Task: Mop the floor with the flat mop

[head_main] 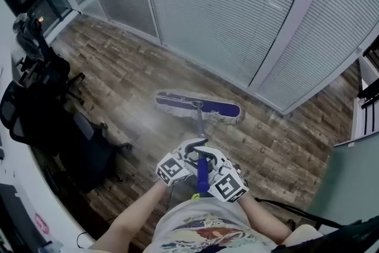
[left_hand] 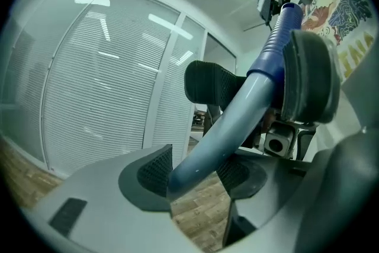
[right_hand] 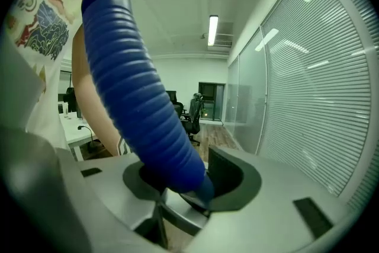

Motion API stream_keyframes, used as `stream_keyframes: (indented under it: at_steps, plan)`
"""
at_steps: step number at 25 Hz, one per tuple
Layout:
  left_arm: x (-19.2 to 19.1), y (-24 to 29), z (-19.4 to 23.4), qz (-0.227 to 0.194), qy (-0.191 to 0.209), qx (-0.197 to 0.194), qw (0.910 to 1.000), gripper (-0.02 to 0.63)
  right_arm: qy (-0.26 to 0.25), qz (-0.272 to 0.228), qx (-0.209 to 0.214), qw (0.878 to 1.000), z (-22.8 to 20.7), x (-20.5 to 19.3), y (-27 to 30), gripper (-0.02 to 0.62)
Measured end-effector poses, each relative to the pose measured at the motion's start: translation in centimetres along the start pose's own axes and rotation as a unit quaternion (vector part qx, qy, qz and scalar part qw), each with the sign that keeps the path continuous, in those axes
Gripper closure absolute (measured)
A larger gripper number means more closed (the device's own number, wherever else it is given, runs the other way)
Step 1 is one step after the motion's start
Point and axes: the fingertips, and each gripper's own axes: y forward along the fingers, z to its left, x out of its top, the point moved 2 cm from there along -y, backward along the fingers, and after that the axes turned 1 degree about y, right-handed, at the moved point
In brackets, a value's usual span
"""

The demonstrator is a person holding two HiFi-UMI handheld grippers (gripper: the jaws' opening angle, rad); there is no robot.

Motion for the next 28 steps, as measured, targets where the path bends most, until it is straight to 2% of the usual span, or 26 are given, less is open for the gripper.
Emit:
stream_keyframes:
  at_steps: [8, 14, 16, 20, 28]
  plan:
    - [4.2, 9.4, 17.3, 0.017, -0.001, 0.008, 0.9998, 0.393, 0.000, -0.010, -0.006, 1.000, -19.0, 1.2, 6.5, 0.431]
    - [9.8, 17.0, 30.5, 0.026, -0.001, 0.003, 0.9997, 0.393, 0.021, -0.027, -0.047, 0.998, -35.3, 4.3, 10.7, 0.437]
    - [11.3, 19.0, 33.9, 0.038, -0.001, 0.003, 0.9993, 0.393, 0.029, -0.029, -0.050, 0.998, -39.5, 5.1, 11.8, 0.437]
    - [12.3, 21.7, 36.5, 0.057, 0.003, 0.001, 0.9984, 0.393, 0.032, -0.022, -0.044, 0.998, -43.4, 5.0, 12.2, 0.437]
    - [11.0, 22.0, 34.9, 0.048, 0.014, 0.000, 0.9987, 0.393, 0.008, -0.014, -0.035, 0.999, -42.0, 3.5, 11.1, 0.442]
